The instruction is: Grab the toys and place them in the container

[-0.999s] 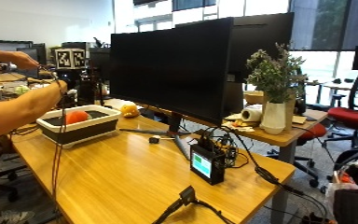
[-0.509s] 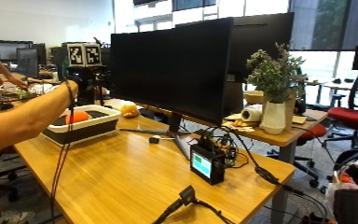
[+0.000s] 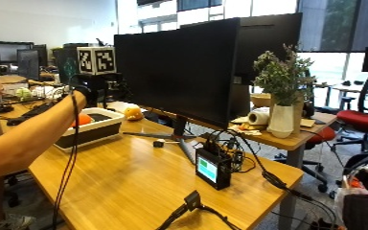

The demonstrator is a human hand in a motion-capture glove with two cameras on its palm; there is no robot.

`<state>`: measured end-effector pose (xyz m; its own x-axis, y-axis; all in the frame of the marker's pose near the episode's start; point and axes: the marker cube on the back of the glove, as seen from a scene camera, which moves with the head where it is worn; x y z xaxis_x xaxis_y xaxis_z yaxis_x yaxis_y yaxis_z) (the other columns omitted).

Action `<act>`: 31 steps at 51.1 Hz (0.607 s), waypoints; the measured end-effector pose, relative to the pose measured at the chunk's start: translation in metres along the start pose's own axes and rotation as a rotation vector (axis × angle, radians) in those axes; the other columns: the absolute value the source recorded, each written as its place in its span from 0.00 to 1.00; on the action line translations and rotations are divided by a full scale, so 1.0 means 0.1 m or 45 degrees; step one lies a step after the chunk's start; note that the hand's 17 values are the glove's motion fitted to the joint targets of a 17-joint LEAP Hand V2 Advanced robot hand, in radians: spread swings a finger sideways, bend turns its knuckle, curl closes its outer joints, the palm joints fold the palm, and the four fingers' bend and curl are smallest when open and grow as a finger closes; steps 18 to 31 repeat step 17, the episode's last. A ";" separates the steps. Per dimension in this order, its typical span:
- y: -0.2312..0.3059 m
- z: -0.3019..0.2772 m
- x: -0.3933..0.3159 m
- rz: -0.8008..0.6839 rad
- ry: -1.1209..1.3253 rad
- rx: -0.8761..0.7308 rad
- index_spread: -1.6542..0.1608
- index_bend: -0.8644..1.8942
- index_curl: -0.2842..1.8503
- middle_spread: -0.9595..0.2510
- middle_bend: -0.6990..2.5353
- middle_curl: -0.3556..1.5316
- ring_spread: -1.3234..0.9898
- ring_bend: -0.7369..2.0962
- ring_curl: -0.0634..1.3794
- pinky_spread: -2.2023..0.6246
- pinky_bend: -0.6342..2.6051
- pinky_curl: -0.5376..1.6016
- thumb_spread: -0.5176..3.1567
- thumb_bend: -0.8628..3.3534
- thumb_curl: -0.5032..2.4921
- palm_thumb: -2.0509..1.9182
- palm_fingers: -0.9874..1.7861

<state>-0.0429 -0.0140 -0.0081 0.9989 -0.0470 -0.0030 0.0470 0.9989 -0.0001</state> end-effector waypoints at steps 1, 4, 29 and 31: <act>0.02 0.00 0.04 0.009 -0.002 -0.003 0.74 0.37 0.26 0.77 0.29 0.43 0.54 0.52 0.25 0.79 0.57 0.40 0.46 0.20 0.27 0.51 0.35; 0.06 0.02 0.15 0.025 -0.008 -0.011 0.74 0.37 0.26 0.77 0.28 0.43 0.54 0.52 0.25 0.79 0.57 0.40 0.46 0.20 0.27 0.51 0.35; 0.15 0.08 0.40 0.058 -0.018 -0.008 0.74 0.37 0.26 0.77 0.28 0.42 0.54 0.52 0.25 0.79 0.56 0.40 0.46 0.20 0.27 0.51 0.35; 0.15 0.08 0.40 0.058 -0.018 -0.008 0.74 0.37 0.26 0.77 0.28 0.42 0.54 0.52 0.25 0.79 0.56 0.40 0.46 0.20 0.27 0.51 0.35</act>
